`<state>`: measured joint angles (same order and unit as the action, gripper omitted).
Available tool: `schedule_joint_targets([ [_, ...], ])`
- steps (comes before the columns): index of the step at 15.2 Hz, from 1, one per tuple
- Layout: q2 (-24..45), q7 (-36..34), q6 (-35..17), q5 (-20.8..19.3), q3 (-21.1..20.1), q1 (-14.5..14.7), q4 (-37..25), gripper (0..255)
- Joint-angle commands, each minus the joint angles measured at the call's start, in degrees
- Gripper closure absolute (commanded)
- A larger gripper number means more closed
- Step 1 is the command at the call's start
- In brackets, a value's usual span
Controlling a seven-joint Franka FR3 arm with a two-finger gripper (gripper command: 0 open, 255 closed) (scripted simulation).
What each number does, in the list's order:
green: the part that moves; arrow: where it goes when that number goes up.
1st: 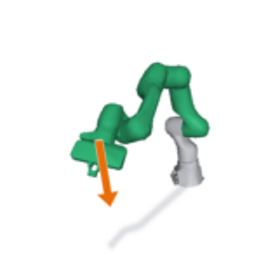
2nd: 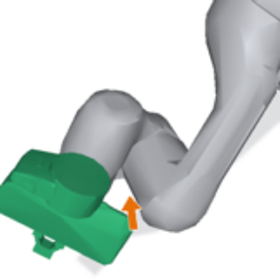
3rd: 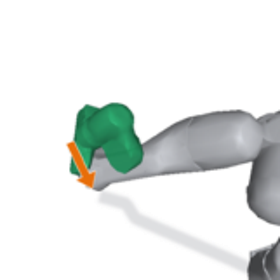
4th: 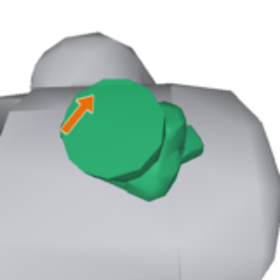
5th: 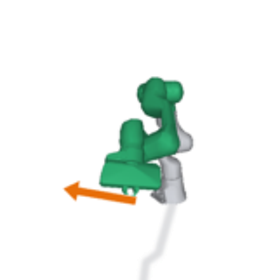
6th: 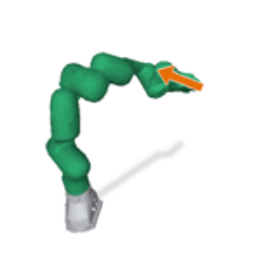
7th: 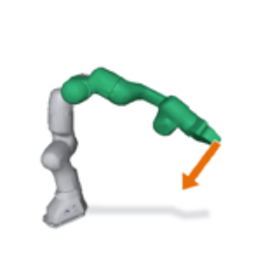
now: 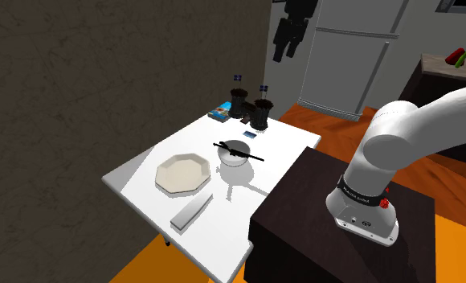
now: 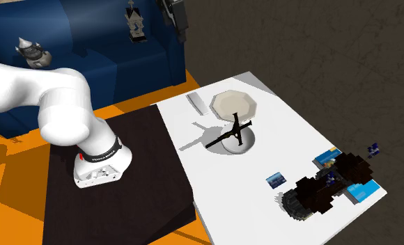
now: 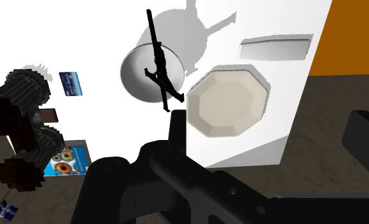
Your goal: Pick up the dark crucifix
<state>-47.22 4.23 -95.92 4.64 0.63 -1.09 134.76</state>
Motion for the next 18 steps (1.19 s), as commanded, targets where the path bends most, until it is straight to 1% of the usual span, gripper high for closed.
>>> schedule_joint_targets([
  [1, 0.0, 0.0, 0.0, 0.0, 0.0, 0.0, 0.0, 0],
  [5, 4.0, 0.3, -7.1, -0.9, -1.0, -0.1, 4.2, 0],
  [10, 10.8, 0.3, -16.3, -2.2, -2.2, -0.3, 7.9, 0],
  [18, 25.3, -0.9, -30.8, -5.4, -4.1, -1.4, 10.1, 0],
])
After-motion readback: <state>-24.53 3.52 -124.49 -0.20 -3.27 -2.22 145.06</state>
